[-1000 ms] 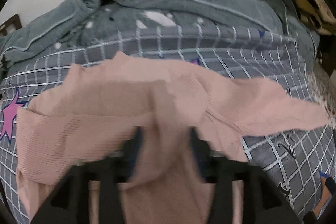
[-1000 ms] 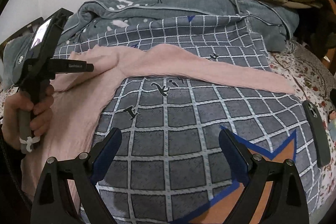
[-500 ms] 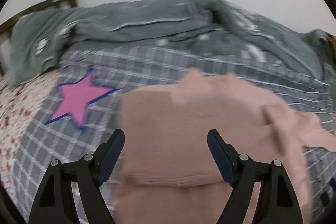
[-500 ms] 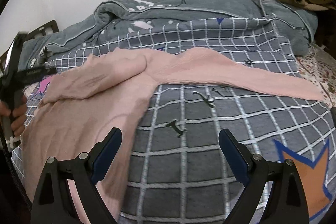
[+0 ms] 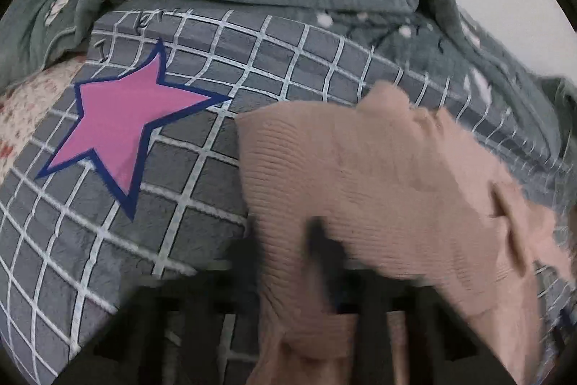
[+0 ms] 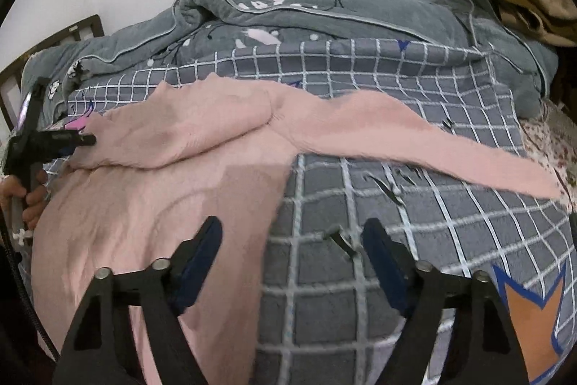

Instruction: Fold small clothes

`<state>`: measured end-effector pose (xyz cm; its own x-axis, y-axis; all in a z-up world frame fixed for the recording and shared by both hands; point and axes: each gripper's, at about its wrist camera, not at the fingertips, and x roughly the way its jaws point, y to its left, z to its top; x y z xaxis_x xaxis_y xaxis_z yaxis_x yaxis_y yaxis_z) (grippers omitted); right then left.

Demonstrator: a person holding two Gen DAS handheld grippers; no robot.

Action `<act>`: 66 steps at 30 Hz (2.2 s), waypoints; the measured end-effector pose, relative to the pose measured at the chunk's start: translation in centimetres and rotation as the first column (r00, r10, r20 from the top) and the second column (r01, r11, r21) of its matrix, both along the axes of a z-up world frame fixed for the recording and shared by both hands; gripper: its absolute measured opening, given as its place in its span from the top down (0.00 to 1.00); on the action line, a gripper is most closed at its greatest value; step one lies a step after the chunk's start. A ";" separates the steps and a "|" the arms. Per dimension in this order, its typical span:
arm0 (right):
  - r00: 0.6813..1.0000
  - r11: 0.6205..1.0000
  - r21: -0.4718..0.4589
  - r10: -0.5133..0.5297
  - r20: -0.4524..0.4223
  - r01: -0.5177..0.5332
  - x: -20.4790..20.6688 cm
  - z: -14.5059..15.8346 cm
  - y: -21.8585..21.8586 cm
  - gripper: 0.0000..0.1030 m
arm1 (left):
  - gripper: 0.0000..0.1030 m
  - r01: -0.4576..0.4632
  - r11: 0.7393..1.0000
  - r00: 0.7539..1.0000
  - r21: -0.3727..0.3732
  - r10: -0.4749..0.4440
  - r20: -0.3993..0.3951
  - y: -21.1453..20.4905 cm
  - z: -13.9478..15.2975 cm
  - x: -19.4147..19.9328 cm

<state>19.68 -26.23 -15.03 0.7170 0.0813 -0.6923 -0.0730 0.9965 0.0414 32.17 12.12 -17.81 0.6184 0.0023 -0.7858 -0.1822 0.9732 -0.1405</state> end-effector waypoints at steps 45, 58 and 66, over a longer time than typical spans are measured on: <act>1.000 1.000 0.030 -0.004 -0.027 0.005 11.5 -0.2 1.1 0.99 | 0.85 0.003 0.998 0.988 -0.056 0.006 0.156 2.4 0.5 -1.0; 0.999 0.996 -0.075 -0.037 0.008 0.038 8.5 0.5 -1.5 0.56 | 0.41 -0.023 0.996 0.996 0.085 0.015 0.085 0.6 0.3 -2.8; 0.991 0.989 -0.086 -0.119 0.061 0.124 2.6 2.1 -7.7 0.50 | 0.38 0.007 0.978 0.996 0.211 -0.027 0.090 -2.3 1.8 -6.6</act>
<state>22.33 -33.91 -12.92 0.7554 -0.0690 -0.6517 0.0491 0.9976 -0.0488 25.57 9.80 -15.98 0.6893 0.1502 -0.7088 -0.1614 0.9855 0.0518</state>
